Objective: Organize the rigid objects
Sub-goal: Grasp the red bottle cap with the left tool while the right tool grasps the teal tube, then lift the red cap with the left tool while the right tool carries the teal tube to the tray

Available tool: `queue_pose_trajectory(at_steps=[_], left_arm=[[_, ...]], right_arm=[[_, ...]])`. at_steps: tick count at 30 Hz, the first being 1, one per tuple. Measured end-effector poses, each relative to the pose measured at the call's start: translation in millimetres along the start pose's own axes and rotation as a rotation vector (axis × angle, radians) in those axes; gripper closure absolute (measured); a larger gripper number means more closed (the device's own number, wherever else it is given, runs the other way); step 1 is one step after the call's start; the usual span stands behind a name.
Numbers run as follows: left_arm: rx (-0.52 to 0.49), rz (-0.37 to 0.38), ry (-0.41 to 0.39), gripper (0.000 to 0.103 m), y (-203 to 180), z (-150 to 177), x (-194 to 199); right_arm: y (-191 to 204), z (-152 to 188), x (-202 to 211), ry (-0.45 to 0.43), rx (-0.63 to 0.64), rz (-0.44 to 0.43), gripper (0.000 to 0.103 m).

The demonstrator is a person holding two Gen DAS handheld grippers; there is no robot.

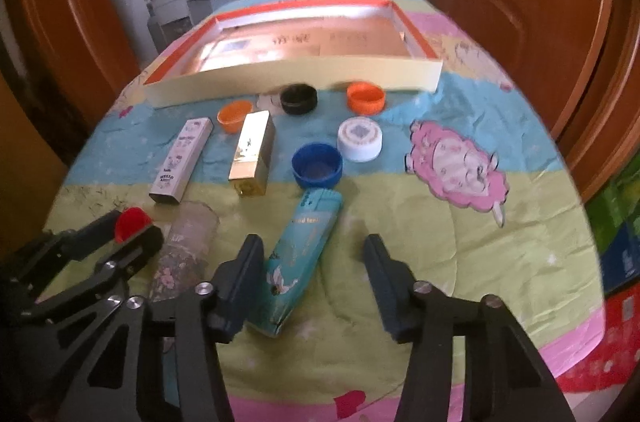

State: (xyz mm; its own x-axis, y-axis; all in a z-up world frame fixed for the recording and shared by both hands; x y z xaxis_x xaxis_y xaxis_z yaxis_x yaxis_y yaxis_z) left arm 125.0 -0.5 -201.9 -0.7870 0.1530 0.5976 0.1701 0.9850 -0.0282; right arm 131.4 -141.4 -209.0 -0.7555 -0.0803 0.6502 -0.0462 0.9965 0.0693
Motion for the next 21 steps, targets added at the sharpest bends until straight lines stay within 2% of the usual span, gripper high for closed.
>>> queue_pose_trajectory(at_steps=[2,4,12,21], left_arm=[[0.002,-0.005,-0.002,0.073,2,0,1],[0.017,0.003,-0.002,0.073,3,-1,2],[0.059,0.027,0.001,0.073,4,-3,5],[0.053,0.043,-0.034,0.073,-4,-14,18]], right_arm=[[4,1,1,-0.002,0.012,-0.006,0.068],[4,1,2,-0.006,0.029,0.009,0.079],[-6,2,11,-0.01,-0.007,-0.012,0.08],[-14,-7,25,-0.05,-0.067,-0.061,0.083]])
Point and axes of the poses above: each gripper's, at about its wrist camera, not at the fingertips, and x roughly against the way its jaws point, y to its left, z to its underside, the point moved 9 cm from there along -x, roughly the way its jaws point, and after that the axes turned 14 degrees about -y, right-handed, at the moved point
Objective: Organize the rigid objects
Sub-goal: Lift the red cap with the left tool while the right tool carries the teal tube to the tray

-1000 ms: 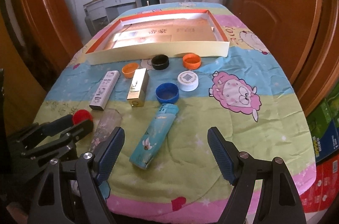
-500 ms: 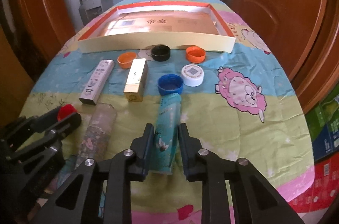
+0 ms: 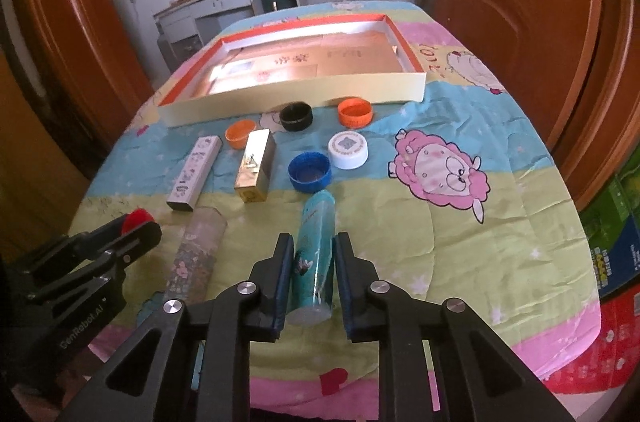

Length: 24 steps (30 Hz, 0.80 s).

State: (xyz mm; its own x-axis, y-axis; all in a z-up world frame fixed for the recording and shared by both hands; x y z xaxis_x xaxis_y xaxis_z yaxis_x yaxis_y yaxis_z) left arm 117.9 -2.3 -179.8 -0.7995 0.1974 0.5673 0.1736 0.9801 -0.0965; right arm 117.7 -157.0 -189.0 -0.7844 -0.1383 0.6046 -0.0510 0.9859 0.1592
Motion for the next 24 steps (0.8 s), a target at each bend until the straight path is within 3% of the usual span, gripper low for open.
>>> queue_pose_trajectory(at_steps=[4,9,14,16,24], left_arm=[[-0.003,0.004,-0.011,0.073,-2,-5,3],[0.008,0.002,-0.005,0.073,0,-3,2],[0.024,0.001,-0.002,0.073,3,-2,2],[0.025,0.002,-0.004,0.073,4,-2,3],[0.023,0.017,-0.032,0.073,3,-9,8]], right_arm=[[0,0,0,0.006,-0.002,-0.008,0.09],[0,14,-11,0.071,-0.024,-0.045,0.089],[6,10,-20,0.07,0.034,-0.04,0.086],[8,10,-22,0.075,0.045,-0.038,0.09],[10,-2,-10,0.033,0.032,-0.058,0.09]])
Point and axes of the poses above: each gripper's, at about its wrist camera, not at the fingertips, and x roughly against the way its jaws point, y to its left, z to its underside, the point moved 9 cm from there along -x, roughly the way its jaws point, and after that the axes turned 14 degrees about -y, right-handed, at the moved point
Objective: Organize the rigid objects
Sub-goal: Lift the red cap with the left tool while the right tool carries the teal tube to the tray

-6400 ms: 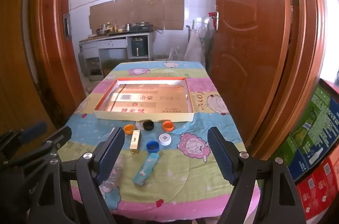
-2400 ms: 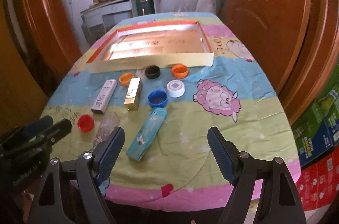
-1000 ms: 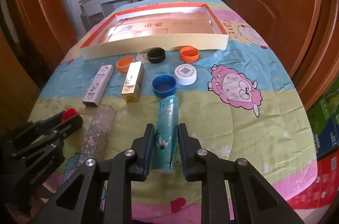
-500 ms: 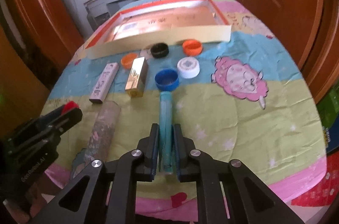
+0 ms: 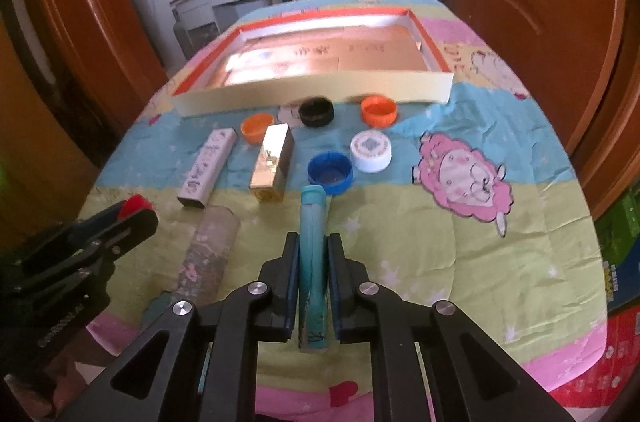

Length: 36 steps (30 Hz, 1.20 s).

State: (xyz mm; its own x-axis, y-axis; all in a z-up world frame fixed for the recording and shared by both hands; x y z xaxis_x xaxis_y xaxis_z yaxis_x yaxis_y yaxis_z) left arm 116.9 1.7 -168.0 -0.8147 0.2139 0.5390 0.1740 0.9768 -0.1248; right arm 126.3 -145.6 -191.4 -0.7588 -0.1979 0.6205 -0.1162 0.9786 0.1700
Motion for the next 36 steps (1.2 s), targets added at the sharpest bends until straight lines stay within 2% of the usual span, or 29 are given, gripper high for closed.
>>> queue_pose_trajectory(at_steps=[15,36], left_arm=[[-0.04,-0.006,-0.045,0.073,-6,-39,0],[-0.042,-0.024,-0.049,0.073,3,-106,-52]], right_arm=[[-3,-48,17,-0.091,-0.025,-0.021,0.09],[-20,-101,-14,-0.12,-0.015,-0.021,0.09]])
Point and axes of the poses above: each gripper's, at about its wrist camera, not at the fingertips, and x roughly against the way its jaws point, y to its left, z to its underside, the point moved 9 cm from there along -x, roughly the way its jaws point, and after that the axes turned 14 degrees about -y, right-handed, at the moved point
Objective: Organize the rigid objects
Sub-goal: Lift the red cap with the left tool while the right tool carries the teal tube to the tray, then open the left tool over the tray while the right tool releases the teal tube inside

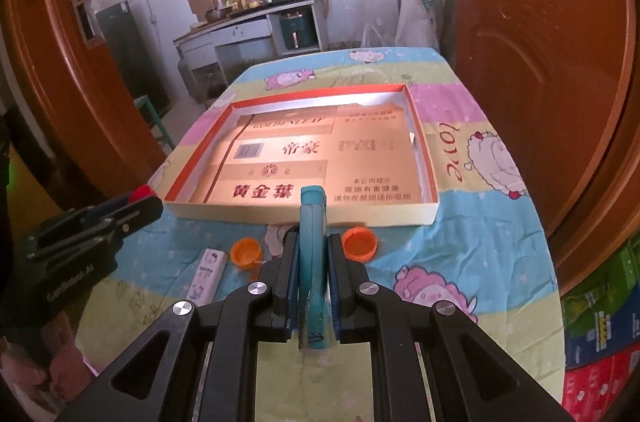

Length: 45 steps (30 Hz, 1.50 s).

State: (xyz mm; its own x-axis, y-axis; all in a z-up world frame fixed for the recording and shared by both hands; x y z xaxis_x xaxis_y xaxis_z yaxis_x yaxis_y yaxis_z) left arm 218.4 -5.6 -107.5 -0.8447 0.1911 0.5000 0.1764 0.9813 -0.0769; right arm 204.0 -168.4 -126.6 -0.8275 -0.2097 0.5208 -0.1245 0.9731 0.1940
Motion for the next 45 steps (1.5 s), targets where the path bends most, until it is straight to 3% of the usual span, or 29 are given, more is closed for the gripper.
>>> queue_pose_trajectory(at_steps=[17,26,45], left_arm=[[-0.029,-0.043,0.03,0.073,0,-52,-64],[0.005,-0.028,0.098,0.073,6,-73,-117],[0.021,-0.054,0.248,0.073,30,-61,-219]], right_arm=[[-21,-52,-43,-0.013,0.057,-0.021,0.09],[-25,-80,-91,0.031,0.067,-0.076,0.09],[-31,-90,-217,0.175,0.089,-0.085,0.09]])
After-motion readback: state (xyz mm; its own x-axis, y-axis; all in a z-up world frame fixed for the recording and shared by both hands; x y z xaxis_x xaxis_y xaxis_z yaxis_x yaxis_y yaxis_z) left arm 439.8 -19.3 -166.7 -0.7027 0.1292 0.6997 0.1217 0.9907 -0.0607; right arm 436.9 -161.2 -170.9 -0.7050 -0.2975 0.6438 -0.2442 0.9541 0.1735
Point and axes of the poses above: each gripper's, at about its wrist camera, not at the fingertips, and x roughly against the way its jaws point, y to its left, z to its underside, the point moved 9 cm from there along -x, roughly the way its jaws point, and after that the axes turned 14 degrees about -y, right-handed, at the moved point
